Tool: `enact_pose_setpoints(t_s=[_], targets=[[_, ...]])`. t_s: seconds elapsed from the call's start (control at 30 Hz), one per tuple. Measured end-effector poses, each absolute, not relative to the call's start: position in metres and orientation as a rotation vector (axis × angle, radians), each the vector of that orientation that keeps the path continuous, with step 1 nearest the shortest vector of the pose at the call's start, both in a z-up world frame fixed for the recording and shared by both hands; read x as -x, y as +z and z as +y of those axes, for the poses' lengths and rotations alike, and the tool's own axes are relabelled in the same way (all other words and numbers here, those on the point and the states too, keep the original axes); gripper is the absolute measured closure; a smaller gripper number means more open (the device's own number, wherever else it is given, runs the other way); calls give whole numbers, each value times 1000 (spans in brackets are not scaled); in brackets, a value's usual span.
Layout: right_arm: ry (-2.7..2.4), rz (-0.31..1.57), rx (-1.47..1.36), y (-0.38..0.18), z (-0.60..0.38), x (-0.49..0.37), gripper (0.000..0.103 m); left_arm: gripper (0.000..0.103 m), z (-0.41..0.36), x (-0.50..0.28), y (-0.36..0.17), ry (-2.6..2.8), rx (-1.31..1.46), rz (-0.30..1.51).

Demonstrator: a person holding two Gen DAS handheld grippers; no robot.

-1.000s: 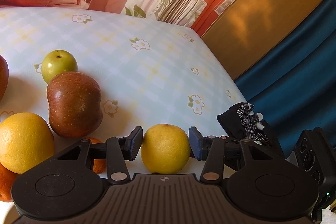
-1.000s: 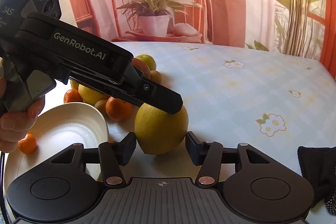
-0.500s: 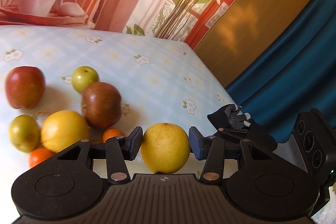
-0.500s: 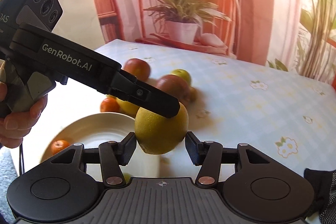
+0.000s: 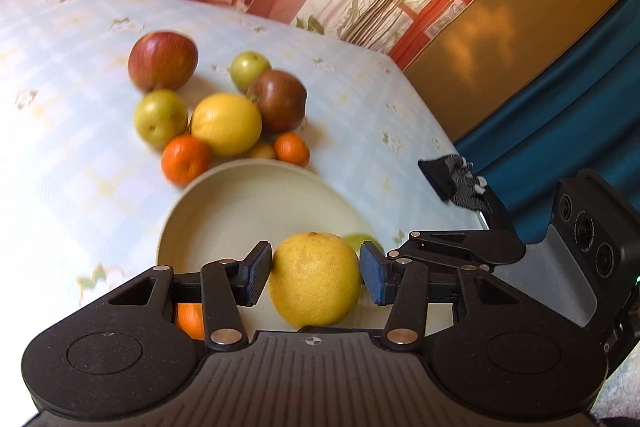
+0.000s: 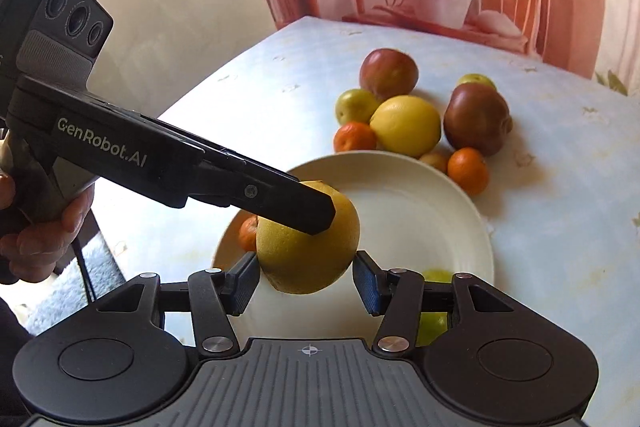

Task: Organize fruits
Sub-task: 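Carry the grapefruit with both grippers over the white plate and lower it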

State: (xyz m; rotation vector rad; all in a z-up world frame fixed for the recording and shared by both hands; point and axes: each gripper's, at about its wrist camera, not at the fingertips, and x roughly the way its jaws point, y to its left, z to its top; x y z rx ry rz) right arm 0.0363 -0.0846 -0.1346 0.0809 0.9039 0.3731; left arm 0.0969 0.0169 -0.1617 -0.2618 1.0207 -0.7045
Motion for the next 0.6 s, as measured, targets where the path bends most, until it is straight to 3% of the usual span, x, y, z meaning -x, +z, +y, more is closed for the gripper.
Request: enact_pose_setpoints(t_s=[0.6], targets=[[416, 1033, -193, -162, -65, -42, 55, 52, 42, -74, -186, -635, 284, 1086]])
